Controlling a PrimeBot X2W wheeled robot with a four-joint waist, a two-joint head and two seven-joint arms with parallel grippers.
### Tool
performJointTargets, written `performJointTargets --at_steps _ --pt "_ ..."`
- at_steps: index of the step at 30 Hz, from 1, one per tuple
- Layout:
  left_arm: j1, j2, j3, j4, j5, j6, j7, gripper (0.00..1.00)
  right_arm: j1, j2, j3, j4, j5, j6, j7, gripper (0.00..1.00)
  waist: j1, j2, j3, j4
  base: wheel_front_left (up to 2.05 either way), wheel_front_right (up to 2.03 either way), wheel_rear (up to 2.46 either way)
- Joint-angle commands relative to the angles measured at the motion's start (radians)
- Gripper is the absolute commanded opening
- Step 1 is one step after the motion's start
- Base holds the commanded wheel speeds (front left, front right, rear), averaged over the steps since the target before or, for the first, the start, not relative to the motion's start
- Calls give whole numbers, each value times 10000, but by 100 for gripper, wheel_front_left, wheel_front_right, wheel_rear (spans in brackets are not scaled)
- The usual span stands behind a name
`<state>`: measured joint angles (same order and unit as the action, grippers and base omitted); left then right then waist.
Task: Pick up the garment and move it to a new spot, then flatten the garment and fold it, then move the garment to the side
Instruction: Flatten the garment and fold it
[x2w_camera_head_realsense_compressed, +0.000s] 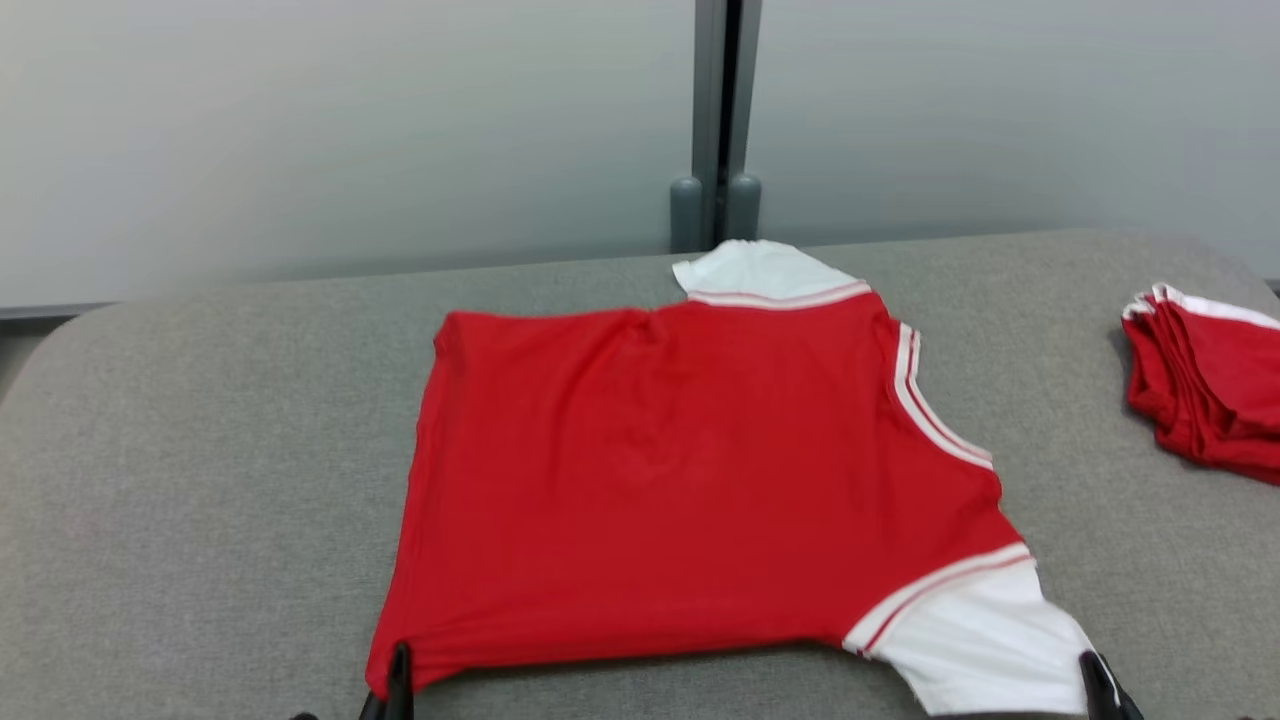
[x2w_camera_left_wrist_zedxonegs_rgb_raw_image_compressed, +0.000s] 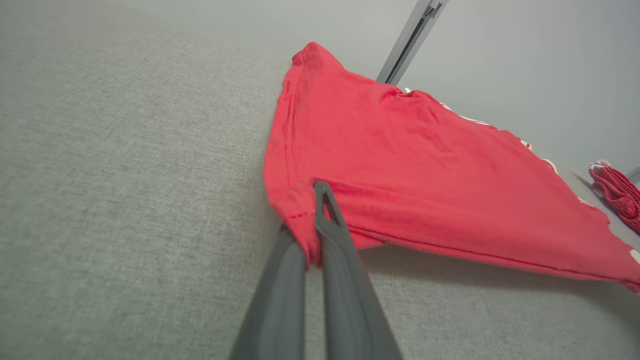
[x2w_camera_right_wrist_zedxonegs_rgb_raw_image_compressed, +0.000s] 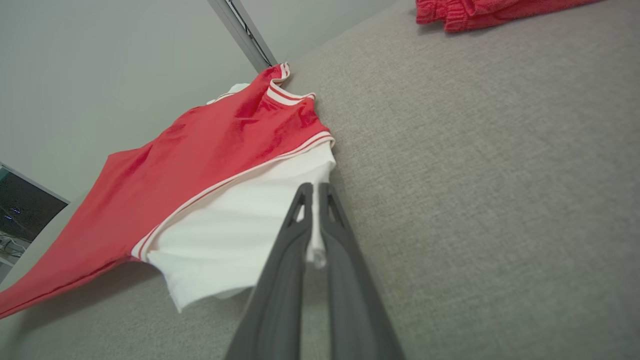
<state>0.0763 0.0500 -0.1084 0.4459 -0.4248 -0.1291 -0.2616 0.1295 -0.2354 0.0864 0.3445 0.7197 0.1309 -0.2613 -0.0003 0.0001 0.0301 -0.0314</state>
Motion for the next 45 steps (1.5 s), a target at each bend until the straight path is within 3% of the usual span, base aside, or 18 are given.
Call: performJointTargets --at_steps 1,8,16,30,44,45 --pt "211 18 -9 -94 -95 -16 -48 0 317 -1 -132 -21 37 -3 -50 0 3 -1 -112 66 0 0 0" --pt "579 13 -224 -511 -82 -19 -48 0 793 129 -572 -559 49 -3 27 0 3 -1 -279 224 0 0 0" --pt "-497 11 -416 -779 -75 -22 -47 0 -986 339 -565 -977 -202 -1 677 0 3 -1 258 251 0 0 0" --pt "-2937 8 -712 497 -231 465 -45 0 -4641 326 -673 1353 -1075 -1 1040 0 3 -1 1648 514 0 0 0" --pt "-4303 8 -655 1439 257 355 -47 0 -6926 422 -349 3750 -1942 -1 218 0 3 -1 2377 365 0 0 0" --pt "-4346 10 -627 1494 291 374 -45 0 -7015 438 -298 3850 -1986 -1 185 16 3 -1 2397 359 0 0 0"
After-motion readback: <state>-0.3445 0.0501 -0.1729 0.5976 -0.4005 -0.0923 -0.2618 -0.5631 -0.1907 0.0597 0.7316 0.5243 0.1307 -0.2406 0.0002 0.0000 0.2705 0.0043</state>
